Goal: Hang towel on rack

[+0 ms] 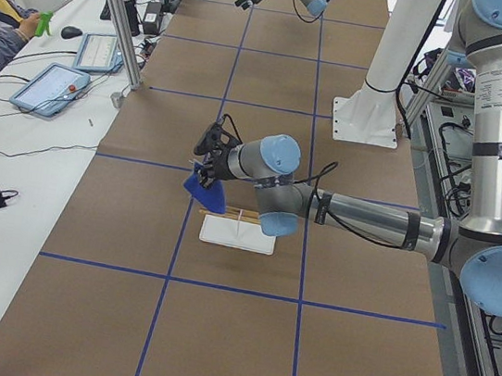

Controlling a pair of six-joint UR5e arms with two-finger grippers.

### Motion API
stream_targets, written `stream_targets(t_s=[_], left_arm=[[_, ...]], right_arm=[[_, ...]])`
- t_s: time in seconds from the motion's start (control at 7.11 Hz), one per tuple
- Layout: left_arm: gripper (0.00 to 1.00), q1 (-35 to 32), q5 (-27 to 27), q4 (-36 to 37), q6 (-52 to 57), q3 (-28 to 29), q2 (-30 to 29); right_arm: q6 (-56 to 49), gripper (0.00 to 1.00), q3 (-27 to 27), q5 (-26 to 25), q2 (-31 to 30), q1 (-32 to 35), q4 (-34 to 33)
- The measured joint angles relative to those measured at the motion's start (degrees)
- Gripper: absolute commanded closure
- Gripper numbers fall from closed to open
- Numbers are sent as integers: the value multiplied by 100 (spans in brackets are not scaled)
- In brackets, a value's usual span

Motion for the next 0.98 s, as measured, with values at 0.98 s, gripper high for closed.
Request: stream_targets(t_s=[0.98], left_arm=[[100,118,1884,459,3368,-336,-178]], right_arm=[[1,0,-93,10,-656,479,-91]])
